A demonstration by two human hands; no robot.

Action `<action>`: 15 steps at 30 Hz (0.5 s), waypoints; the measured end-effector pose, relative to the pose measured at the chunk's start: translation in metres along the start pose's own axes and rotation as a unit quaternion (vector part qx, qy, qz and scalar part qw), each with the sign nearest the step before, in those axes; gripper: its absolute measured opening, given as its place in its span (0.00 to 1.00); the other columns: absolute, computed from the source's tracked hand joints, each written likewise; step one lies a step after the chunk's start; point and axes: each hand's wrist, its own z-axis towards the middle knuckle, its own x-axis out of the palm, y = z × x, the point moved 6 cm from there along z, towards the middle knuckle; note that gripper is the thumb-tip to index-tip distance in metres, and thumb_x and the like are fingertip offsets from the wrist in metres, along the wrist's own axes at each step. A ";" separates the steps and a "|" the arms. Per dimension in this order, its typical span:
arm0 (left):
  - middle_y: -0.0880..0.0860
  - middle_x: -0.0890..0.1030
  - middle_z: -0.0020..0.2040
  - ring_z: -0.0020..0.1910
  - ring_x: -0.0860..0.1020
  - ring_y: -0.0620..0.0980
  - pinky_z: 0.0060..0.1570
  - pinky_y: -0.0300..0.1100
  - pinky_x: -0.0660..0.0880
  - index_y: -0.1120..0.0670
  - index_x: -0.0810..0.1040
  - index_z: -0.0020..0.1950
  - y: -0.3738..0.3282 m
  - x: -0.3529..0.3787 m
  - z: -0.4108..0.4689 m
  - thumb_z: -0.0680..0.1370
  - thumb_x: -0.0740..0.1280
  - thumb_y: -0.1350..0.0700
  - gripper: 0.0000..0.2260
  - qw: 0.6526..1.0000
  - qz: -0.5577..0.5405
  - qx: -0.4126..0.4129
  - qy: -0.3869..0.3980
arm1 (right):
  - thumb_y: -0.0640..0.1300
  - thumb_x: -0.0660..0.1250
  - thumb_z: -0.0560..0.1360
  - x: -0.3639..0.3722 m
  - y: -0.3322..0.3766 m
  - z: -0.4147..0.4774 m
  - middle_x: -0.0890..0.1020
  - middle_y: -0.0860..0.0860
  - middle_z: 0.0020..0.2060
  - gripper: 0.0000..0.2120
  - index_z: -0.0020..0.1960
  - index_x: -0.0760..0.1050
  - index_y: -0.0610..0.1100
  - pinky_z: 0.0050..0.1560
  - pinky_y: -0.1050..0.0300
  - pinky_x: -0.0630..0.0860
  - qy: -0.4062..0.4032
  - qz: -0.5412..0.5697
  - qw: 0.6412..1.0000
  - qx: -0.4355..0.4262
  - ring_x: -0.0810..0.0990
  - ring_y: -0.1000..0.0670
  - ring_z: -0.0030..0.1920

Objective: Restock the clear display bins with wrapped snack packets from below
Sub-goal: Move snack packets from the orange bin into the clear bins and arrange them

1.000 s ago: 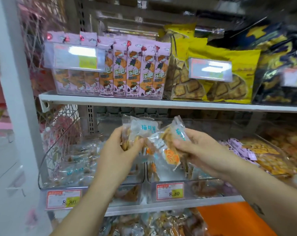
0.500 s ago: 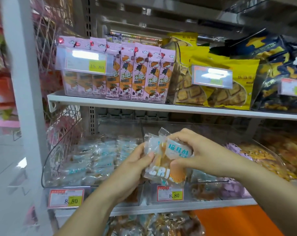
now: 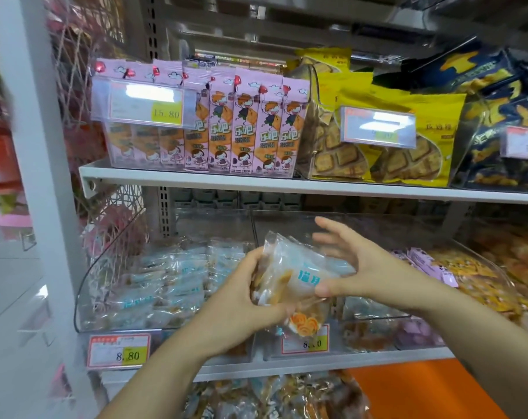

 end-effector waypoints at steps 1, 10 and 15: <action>0.39 0.79 0.57 0.55 0.81 0.44 0.54 0.42 0.78 0.39 0.67 0.64 -0.001 0.002 -0.002 0.69 0.75 0.59 0.30 1.000 0.010 0.001 0.012 | 0.52 0.80 0.60 0.003 -0.003 -0.001 0.70 0.56 0.69 0.44 0.70 0.60 0.60 0.60 0.61 0.74 0.055 0.032 0.998 0.011 0.73 0.57 0.65; 0.27 0.65 0.58 0.52 0.64 0.16 0.45 0.16 0.65 0.27 0.48 0.67 -0.021 0.025 0.001 0.72 0.73 0.52 0.40 0.980 0.195 0.006 -0.035 | 0.41 0.78 0.64 -0.011 -0.017 -0.009 0.81 0.58 0.54 0.25 0.58 0.74 0.54 0.49 0.65 0.77 0.016 0.040 0.998 -0.035 0.81 0.60 0.51; 0.39 0.67 0.66 0.57 0.73 0.37 0.54 0.38 0.75 0.23 0.34 0.66 -0.034 0.038 0.036 0.70 0.75 0.49 0.50 0.932 0.352 0.057 -0.056 | 0.48 0.78 0.65 -0.027 -0.023 -0.005 0.76 0.66 0.56 0.28 0.61 0.71 0.59 0.53 0.74 0.71 -0.047 -0.063 0.993 -0.085 0.73 0.70 0.56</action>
